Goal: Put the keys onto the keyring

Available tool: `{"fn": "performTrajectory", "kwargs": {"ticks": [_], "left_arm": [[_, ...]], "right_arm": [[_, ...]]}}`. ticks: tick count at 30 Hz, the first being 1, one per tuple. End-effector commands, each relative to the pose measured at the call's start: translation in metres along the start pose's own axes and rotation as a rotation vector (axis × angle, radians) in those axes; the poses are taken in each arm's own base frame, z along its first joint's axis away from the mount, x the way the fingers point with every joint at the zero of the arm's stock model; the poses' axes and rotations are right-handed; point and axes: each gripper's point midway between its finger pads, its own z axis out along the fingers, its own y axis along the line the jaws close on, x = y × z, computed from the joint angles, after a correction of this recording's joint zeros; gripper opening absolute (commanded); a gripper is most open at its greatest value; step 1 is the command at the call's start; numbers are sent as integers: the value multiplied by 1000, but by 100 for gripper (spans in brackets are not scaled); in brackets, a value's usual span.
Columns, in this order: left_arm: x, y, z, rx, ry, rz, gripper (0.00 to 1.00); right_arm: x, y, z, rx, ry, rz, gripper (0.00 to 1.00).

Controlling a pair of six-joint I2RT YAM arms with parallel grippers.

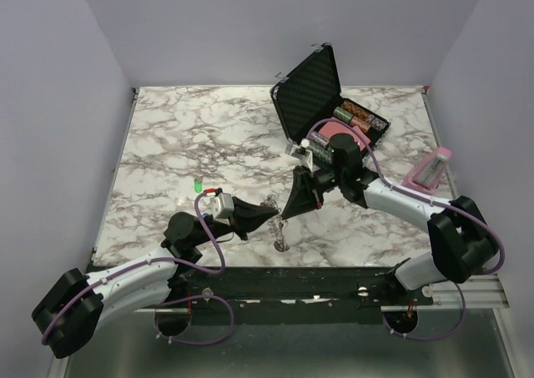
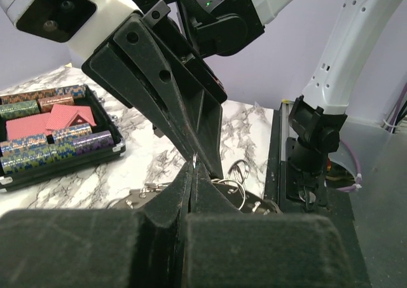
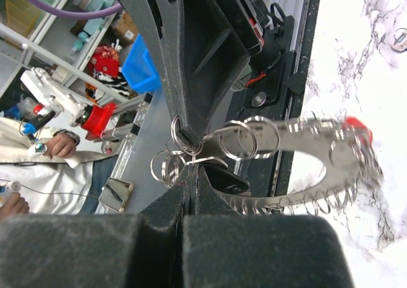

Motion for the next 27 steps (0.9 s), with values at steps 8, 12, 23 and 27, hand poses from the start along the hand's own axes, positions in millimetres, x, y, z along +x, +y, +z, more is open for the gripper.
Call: {"fn": "performTrajectory", "kwargs": {"ticks": [8, 12, 23, 27], "left_arm": [[-26, -5, 0, 31, -103, 60, 0], [-19, -6, -3, 43, -81, 47, 0], [-1, -14, -7, 75, -24, -36, 0], [-4, -13, -2, 81, -37, -54, 0]], "right_arm": [[4, 5, 6, -29, 26, -34, 16], [0, 11, 3, -48, 42, -101, 27], [-2, 2, -18, 79, 88, -361, 41], [10, 9, -16, 7, 78, -432, 41]]}}
